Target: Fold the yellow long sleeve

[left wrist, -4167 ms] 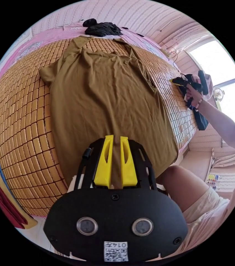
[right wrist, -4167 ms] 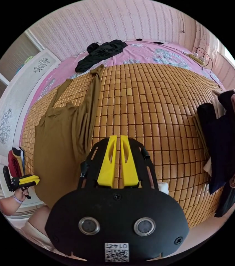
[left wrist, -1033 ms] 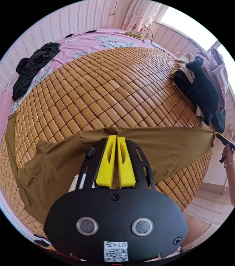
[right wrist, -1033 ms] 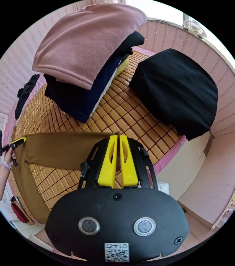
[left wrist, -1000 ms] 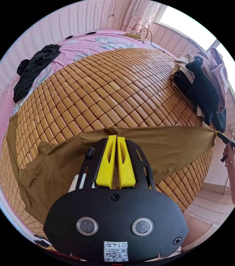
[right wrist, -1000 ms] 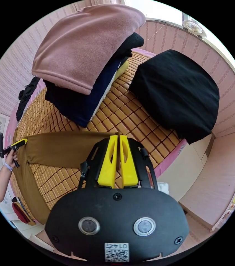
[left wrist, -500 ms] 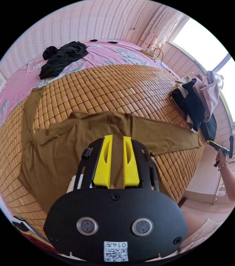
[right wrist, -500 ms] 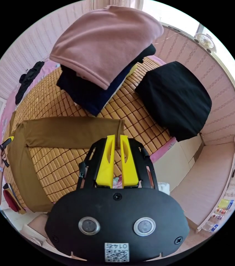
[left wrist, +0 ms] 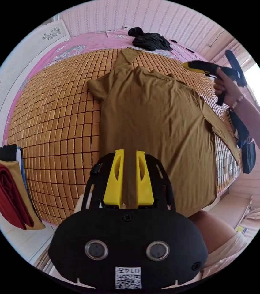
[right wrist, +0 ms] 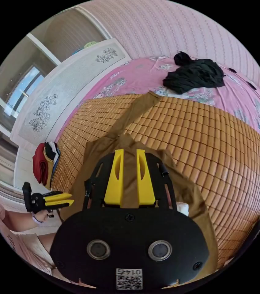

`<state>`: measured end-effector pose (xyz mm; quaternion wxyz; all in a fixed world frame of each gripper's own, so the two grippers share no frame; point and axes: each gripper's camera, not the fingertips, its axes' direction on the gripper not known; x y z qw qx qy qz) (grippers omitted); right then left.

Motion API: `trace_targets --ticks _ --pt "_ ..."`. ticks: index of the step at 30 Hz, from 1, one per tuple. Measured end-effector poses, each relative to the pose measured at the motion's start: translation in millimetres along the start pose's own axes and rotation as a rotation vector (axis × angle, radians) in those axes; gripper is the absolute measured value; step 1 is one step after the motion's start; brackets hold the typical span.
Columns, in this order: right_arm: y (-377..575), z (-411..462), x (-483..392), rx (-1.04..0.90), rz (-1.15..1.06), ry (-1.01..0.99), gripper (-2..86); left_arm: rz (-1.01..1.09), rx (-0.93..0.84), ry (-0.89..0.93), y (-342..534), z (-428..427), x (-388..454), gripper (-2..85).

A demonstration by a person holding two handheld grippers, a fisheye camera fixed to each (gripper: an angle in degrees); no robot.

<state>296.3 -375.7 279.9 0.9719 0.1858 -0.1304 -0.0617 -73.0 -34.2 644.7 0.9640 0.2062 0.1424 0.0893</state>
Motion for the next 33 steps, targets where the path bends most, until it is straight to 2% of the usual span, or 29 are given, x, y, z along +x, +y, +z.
trace_targets --ticks 3,6,9,13,16,17,18,19,20,21,22,26,30,33 --pt "-81 73 -36 -0.078 -0.06 0.075 8.4 -0.018 -0.034 0.009 20 4 -16 6.5" --pt "-136 131 -46 -0.155 -0.007 0.218 9.4 -0.036 -0.003 0.064 35 -3 -28 6.3" --pt "-163 177 -39 -0.269 0.063 0.324 8.2 -0.054 0.021 0.112 46 -14 -43 6.1" --pt "-184 193 -50 -0.272 -0.004 0.328 2.9 -0.075 0.057 0.175 62 -29 -62 6.0" --pt "-203 186 -71 -0.204 -0.065 0.204 0.9 -0.075 0.057 0.201 69 -41 -71 6.3" --pt "-208 172 -91 -0.128 -0.148 0.066 1.0 -0.08 0.057 0.209 71 -44 -73 6.4" --pt "-209 157 -118 -0.077 -0.296 -0.127 1.3 -0.097 0.058 0.227 75 -50 -78 6.6" --pt "-208 150 -133 -0.073 -0.385 -0.232 1.4 -0.109 0.063 0.249 81 -58 -83 6.6" --pt "-203 138 -163 -0.113 -0.568 -0.422 1.9 -0.115 0.067 0.258 84 -62 -86 6.6" --pt "-195 130 -189 -0.177 -0.715 -0.537 2.6 -0.126 0.074 0.269 93 -73 -91 6.6" --pt "-190 128 -200 -0.209 -0.768 -0.553 3.5 -0.129 0.079 0.278 102 -85 -95 6.6" --pt "-169 151 -221 -0.374 -0.88 -0.331 7.0 -0.134 0.058 0.283 137 -119 -109 6.5" --pt "-160 198 -200 -0.469 -0.739 -0.156 10.0 -0.179 0.005 0.223 173 -147 -131 6.6" --pt "-148 229 -195 -0.497 -0.7 -0.034 10.9 -0.214 0.03 0.12 183 -166 -153 6.9"
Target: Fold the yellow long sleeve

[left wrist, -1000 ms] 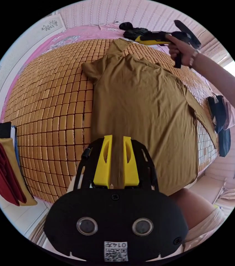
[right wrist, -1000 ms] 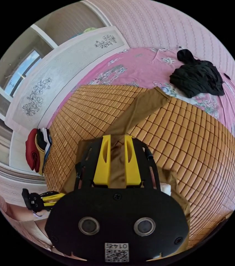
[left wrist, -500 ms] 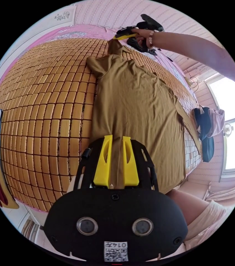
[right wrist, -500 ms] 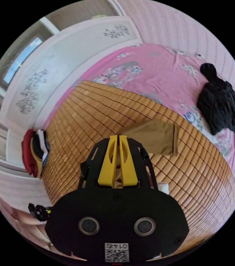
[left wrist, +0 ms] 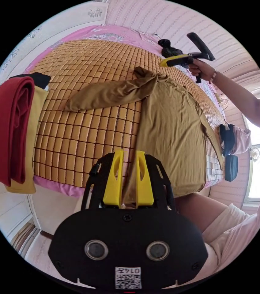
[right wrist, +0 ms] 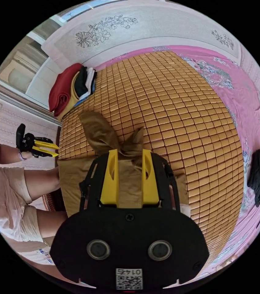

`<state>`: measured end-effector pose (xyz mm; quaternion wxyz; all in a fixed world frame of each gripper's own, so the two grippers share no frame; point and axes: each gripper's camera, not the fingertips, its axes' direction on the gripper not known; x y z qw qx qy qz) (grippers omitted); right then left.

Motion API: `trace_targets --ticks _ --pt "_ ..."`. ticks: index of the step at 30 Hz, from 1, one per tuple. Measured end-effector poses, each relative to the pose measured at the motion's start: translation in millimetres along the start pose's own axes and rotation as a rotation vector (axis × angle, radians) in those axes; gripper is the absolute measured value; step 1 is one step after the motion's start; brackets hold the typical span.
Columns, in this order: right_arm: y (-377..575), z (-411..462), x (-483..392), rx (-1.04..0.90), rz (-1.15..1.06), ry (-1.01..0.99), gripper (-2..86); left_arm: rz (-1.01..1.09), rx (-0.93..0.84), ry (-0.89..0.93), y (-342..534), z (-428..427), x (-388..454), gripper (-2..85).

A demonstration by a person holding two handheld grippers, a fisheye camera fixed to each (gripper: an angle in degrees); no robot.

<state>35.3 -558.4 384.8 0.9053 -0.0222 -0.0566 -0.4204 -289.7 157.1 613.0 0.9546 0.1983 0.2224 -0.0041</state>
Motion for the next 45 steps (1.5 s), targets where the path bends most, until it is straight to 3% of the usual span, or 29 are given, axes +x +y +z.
trace_targets --ticks 6,12,16,23,28,37,41,45 --pt "-21 44 -1 -0.123 0.027 0.135 4.5 0.163 0.11 -0.203 -57 -9 -13 9.2" --pt "-31 26 -6 -0.081 -0.056 0.159 0.0 0.274 0.031 -0.305 -88 15 -1 6.5" --pt "-36 23 4 -0.073 -0.032 0.197 -0.5 0.198 0.005 -0.201 -81 -10 -13 0.1" --pt "-58 32 17 0.01 -0.007 0.15 -0.6 0.171 0.013 -0.161 -20 -124 -18 -0.9" --pt "-79 45 16 0.031 -0.012 0.195 -0.6 -0.126 -0.016 -0.064 30 -190 -77 -0.7" --pt "-113 101 36 -0.023 0.131 0.26 -0.6 -0.485 -0.002 -0.103 93 -173 -163 5.1" --pt "-122 119 41 -0.039 0.172 0.265 -0.6 -0.46 0.009 -0.086 96 -168 -157 7.1" --pt "-129 135 42 -0.049 0.198 0.271 -0.6 -0.263 -0.046 -0.157 74 -147 -126 10.3"
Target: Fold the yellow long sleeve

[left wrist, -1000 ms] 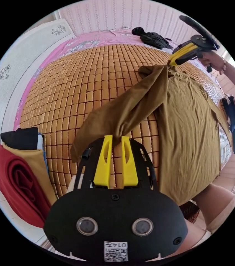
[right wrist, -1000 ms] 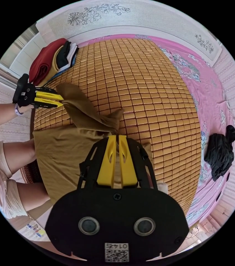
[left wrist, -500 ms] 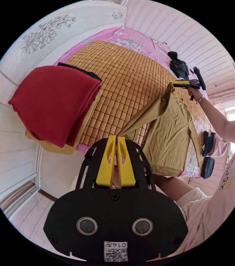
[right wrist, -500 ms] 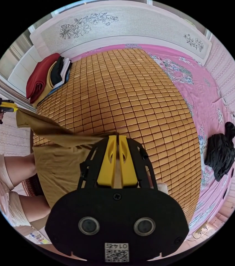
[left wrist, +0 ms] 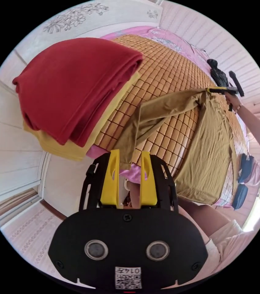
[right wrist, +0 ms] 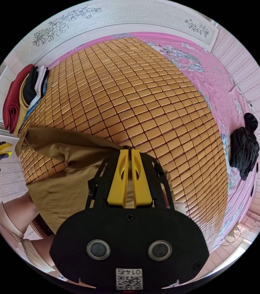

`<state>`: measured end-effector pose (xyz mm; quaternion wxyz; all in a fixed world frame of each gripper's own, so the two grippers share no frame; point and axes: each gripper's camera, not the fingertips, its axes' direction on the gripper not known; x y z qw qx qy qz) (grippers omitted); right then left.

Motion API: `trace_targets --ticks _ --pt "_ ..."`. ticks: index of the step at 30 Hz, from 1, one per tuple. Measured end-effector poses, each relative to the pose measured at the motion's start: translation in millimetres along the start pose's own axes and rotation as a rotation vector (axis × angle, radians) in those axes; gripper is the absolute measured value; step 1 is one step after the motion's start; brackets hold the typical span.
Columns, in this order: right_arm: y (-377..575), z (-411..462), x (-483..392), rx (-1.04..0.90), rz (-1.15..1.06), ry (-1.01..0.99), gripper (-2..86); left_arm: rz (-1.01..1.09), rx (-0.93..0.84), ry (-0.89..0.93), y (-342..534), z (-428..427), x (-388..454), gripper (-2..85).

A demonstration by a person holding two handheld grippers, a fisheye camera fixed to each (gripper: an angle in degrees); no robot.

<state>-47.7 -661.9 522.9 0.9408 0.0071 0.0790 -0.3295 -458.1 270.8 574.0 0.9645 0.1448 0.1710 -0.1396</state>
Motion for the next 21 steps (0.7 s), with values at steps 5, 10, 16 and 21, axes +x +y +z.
trace_targets --ticks 5,10,16,21 --pt "-5 13 -5 -0.012 -0.002 0.016 -0.6 -0.005 -0.118 -0.119 -16 40 1 6.0" --pt "-7 18 -7 -0.008 -0.041 0.032 -0.7 0.074 -0.112 0.054 15 4 -15 -0.7" --pt "-11 32 -7 0.002 -0.046 0.003 -0.6 0.029 -0.015 0.241 42 -61 -68 -0.7" --pt "-13 49 -15 0.006 -0.029 0.036 -0.4 -0.264 0.073 0.124 56 -49 -124 2.6"
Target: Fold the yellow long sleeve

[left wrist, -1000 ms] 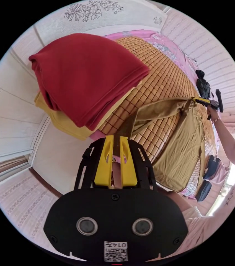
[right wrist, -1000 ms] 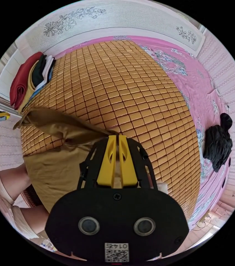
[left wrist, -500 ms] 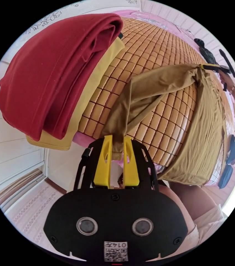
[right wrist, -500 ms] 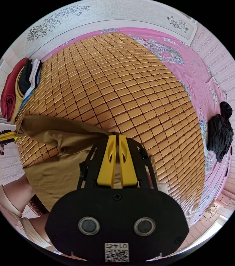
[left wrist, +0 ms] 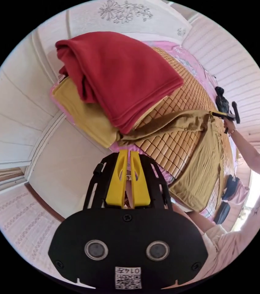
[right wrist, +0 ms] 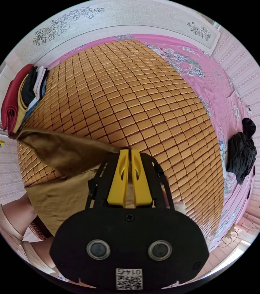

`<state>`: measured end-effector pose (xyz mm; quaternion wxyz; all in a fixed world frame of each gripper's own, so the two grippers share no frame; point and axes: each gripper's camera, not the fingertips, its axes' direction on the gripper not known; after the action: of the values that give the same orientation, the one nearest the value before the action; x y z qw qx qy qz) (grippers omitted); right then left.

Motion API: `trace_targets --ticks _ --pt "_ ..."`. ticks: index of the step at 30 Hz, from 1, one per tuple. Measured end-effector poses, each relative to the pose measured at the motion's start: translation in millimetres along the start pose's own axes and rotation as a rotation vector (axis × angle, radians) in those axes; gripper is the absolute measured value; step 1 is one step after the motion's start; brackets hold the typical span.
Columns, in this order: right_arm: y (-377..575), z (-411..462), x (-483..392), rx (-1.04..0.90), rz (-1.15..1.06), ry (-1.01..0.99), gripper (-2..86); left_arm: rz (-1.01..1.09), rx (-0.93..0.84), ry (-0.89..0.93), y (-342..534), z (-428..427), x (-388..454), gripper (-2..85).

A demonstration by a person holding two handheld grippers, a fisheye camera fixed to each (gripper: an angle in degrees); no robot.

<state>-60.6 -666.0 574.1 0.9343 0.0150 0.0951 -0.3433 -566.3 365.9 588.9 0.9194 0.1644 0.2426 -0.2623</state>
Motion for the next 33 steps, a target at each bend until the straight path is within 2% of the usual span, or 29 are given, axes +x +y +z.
trace_targets --ticks 3,5,10,15,18,21,27,28,31,33 --pt "1 9 -4 -0.017 -0.009 0.018 0.0 -0.11 -0.032 0.085 7 17 -16 6.0" --pt "3 8 -6 -0.005 -0.004 0.048 0.4 -0.111 -0.013 0.095 8 20 -11 6.2" --pt "8 -9 -30 0.11 0.02 0.135 1.2 0.114 0.014 -0.141 -3 23 43 7.5" --pt "17 -15 -111 0.219 -0.14 -0.022 3.2 0.169 -0.025 -0.244 -23 51 58 6.0" --pt "22 3 -160 0.213 -0.234 -0.166 3.9 0.112 -0.061 -0.283 -28 66 50 0.3" --pt "25 23 -203 0.179 -0.332 -0.284 5.2 0.059 -0.032 -0.245 -22 58 42 -0.6" --pt "22 54 -261 0.17 -0.489 -0.243 7.2 0.101 0.036 -0.226 -4 27 42 0.4" --pt "20 58 -263 0.156 -0.489 -0.241 7.1 0.105 0.06 -0.241 -3 23 43 4.2" --pt "15 76 -268 0.104 -0.449 -0.212 3.6 0.103 0.021 -0.257 -13 39 42 7.8" --pt "15 80 -265 0.085 -0.45 -0.242 0.0 0.095 -0.026 -0.222 -20 55 38 6.4"
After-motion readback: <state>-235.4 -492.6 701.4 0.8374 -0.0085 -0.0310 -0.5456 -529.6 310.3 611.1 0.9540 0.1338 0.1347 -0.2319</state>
